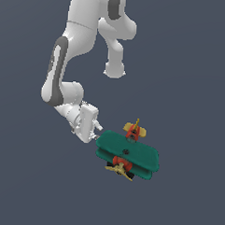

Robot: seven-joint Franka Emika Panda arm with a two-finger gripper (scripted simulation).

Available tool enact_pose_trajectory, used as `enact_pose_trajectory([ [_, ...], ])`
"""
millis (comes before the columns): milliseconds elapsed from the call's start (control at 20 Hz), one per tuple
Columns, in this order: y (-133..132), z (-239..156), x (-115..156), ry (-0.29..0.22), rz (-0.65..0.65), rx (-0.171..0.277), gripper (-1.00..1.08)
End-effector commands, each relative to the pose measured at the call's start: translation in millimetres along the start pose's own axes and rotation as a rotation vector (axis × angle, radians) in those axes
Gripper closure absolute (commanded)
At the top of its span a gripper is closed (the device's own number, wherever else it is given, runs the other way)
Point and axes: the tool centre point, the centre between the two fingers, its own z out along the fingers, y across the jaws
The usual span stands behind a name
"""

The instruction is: Pick up the object and move it to a goal position.

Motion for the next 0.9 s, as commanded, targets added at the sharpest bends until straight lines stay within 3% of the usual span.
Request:
enact_pose_trajectory([
  [0, -1, 2, 1, 0.002, 0.008, 0.004, -0.2],
  [850, -2, 36, 0, 0.004, 0.014, 0.006, -0.2],
])
